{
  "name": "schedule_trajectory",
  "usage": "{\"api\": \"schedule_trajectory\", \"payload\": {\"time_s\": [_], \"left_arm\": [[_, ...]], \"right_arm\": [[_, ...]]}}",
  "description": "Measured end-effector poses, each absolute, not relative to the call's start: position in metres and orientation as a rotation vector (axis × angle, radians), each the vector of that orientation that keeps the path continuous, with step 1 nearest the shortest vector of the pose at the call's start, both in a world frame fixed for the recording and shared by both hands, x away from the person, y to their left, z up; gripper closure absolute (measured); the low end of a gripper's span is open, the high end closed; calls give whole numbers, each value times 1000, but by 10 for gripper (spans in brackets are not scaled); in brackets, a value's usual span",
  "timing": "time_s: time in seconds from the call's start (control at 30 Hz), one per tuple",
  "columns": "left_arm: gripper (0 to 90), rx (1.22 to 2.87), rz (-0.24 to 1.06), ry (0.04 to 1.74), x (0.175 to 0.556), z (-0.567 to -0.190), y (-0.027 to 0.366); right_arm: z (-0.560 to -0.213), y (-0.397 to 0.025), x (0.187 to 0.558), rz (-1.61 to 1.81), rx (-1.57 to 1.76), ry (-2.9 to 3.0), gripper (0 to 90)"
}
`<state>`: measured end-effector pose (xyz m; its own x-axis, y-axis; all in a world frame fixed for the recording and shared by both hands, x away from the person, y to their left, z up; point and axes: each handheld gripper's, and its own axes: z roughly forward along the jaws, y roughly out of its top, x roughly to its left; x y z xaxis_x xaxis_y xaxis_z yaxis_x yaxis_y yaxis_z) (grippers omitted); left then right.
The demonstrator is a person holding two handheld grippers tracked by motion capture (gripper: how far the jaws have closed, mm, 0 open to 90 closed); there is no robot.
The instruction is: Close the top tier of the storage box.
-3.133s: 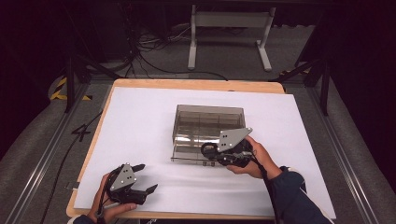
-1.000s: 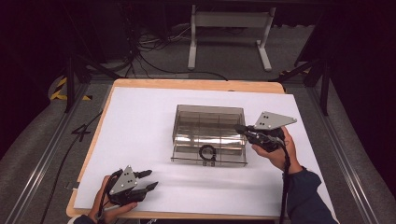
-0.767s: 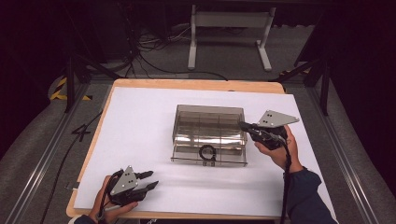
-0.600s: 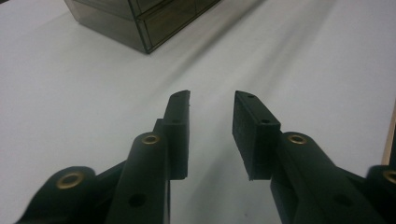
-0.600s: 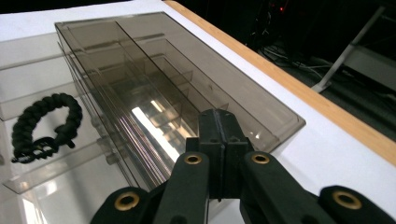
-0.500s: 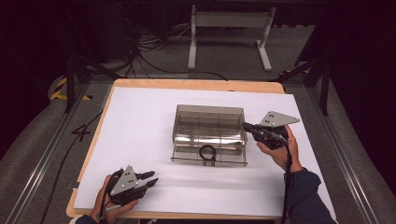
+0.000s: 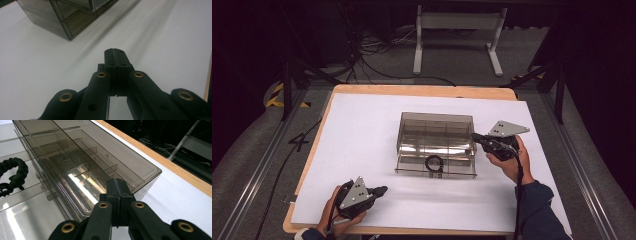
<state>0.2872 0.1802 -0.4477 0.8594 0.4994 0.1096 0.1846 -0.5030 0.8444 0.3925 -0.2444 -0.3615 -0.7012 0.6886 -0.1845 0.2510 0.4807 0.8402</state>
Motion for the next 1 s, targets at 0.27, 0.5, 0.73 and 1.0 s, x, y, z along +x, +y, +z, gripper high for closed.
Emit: {"api": "schedule_trajectory", "payload": {"time_s": [0.27,0.5,0.73,1.0], "left_arm": [[897,2111,408,477,290,-448,158],[885,2091,402,465,292,-446,142],[890,2092,420,447,292,-445,130],[895,2069,439,437,295,-441,121]], "right_arm": [[-364,-245,391,1163,784,2205,900],[-365,-245,389,1172,787,2198,900],[-365,-245,387,1171,785,2193,900],[-366,-245,386,1169,781,2189,900]]}}
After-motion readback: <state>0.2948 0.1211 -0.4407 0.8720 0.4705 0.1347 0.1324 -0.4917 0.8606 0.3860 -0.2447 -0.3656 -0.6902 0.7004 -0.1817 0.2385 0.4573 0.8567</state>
